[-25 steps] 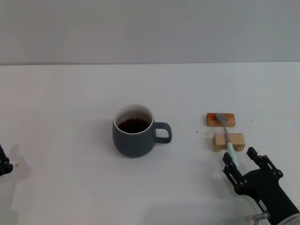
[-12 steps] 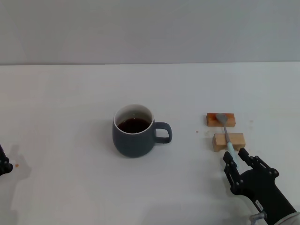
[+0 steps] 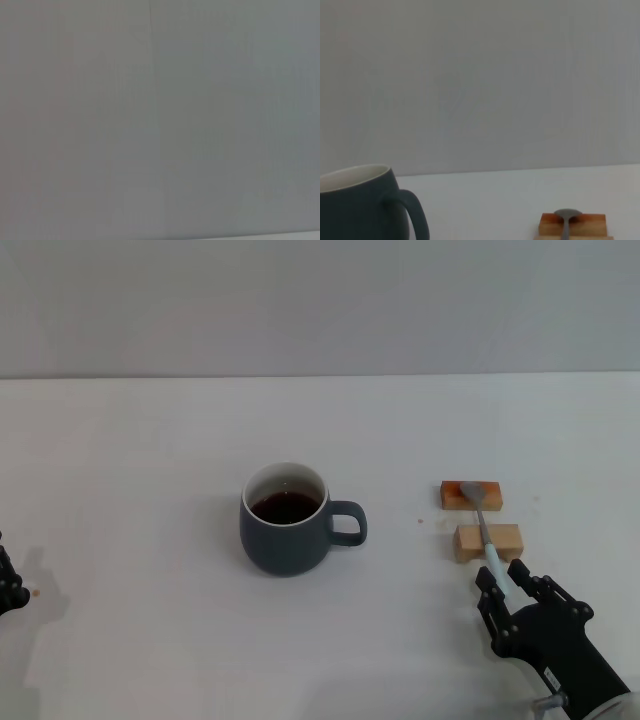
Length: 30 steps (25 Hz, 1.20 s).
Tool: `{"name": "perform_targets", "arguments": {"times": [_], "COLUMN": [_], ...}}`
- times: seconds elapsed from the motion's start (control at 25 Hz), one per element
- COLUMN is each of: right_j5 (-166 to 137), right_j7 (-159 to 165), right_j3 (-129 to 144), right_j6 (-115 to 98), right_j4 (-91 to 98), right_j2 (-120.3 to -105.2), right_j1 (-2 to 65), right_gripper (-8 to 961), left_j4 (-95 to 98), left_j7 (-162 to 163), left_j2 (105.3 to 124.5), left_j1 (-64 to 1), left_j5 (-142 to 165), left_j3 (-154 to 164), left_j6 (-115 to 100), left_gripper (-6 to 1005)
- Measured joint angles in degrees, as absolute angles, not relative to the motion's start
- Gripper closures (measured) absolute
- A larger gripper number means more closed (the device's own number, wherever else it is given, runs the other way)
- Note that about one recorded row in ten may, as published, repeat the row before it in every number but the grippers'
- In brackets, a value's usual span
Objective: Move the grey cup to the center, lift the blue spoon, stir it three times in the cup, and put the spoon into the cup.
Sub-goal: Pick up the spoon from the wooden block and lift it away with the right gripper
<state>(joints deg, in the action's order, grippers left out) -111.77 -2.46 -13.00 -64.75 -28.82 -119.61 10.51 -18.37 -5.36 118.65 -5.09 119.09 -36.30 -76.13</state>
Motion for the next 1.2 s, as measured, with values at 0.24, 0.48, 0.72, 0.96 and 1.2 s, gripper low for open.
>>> {"name": "perform_targets", "arguments": {"times": [0.24,0.48,0.72,0.96,1.2], "right_j5": [-111.7,-111.7,-111.7,-111.7,-111.7], "right_j7": [-2.5,-2.5,-2.5,-2.5,-2.5], "right_j3": [-13.2,-13.2,-13.5,-13.5,-13.4], "right_j6": [-64.0,-64.0,-63.3,-63.3,-63.5], "right_j4": [-28.9,-29.0,-28.8,-29.0,-29.0], "right_j2": [-119.62,-119.56,-119.66,-119.65,-119.65], "right_j1": [10.7,10.7,10.8,10.9,10.9], "right_gripper": [570,571,576,597,610], "left_j4": [-18.4,-18.4,-17.9,-17.9,-17.9], "left_j7": [-5.4,-5.4,-5.4,-5.4,-5.4], "left_j2": [118.64,118.65,118.65,118.65,118.65], "left_j1": [-5.1,-5.0,-5.2,-5.1,-5.0], "left_j5": [119.1,119.1,119.0,119.1,119.0], "left_j3": [-36.3,-36.3,-36.3,-36.3,-36.3], "left_j6": [-76.1,-76.1,-76.1,-76.1,-76.1], "left_gripper": [1001,1001,1000,1000,1000]}}
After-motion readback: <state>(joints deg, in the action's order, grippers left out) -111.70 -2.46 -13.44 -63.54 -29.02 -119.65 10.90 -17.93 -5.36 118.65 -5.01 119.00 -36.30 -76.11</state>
